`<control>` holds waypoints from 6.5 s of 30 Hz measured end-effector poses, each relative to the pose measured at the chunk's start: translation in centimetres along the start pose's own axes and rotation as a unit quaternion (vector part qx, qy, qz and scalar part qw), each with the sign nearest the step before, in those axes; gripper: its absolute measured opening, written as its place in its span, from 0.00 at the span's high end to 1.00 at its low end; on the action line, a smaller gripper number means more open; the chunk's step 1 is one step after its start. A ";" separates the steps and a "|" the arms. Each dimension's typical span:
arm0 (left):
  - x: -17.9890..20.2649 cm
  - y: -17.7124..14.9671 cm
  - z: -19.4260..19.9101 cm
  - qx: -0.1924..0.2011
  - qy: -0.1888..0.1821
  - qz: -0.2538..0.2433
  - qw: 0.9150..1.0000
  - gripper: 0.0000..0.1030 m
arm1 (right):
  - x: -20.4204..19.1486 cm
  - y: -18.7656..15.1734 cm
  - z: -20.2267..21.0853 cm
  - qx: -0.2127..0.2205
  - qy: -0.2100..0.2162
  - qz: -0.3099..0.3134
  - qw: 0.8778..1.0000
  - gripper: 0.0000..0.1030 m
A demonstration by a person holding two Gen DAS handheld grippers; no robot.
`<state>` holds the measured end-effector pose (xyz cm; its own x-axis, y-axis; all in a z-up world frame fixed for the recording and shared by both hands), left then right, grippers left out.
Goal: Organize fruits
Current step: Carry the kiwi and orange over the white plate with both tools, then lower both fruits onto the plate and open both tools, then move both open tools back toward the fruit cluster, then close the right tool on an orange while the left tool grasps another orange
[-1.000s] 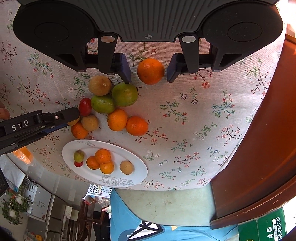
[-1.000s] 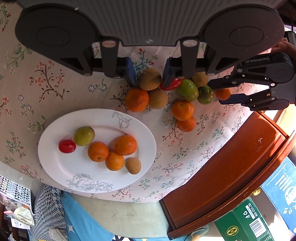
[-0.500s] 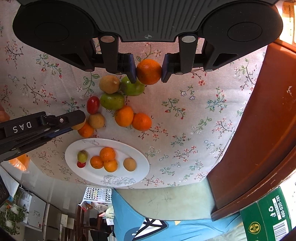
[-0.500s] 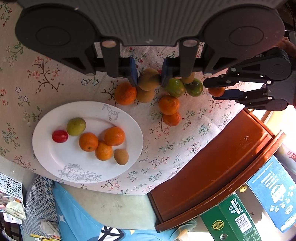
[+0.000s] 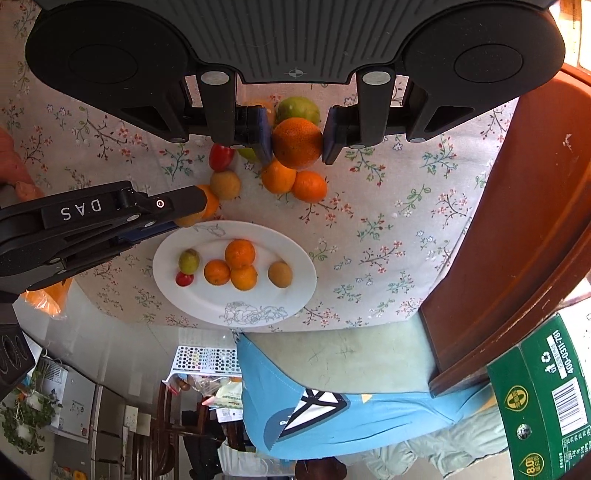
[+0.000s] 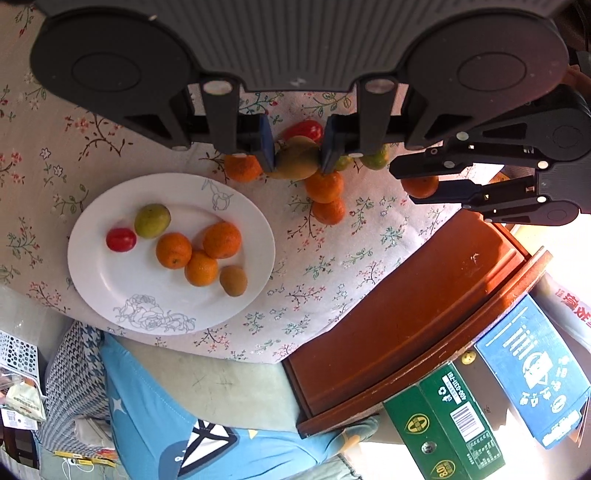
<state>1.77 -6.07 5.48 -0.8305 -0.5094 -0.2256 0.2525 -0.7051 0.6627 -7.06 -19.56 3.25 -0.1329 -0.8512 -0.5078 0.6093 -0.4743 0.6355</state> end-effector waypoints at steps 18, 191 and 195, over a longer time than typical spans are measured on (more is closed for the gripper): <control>1.3 6.0 -0.5 0.040 0.011 0.051 0.998 0.75 | 0.8 4.3 2.5 0.038 -0.013 0.025 0.999 0.74; 4.2 -3.1 0.2 -0.013 0.128 0.296 0.946 0.77 | 2.3 3.9 0.0 -0.044 0.016 0.134 0.990 0.71; 4.1 -1.7 0.8 0.002 0.123 0.296 0.947 0.77 | 2.7 5.7 1.3 -0.018 0.015 0.129 0.991 0.71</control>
<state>-2.51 -6.56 3.97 -0.4036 -0.9145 0.0277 0.6354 -0.2583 0.7277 -4.98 -24.88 6.23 0.0532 -0.9359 -0.3483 0.6475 -0.2332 0.7255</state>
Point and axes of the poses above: each gripper's, at about its wrist camera, not at the fingertips, and z roughly against the way its jaws point, x to its right, y to its top, the point moved 4 cm from there along -z, roughly the way its jaws point, and after that the axes turned 11 degrees about y, right-handed, at the moved point
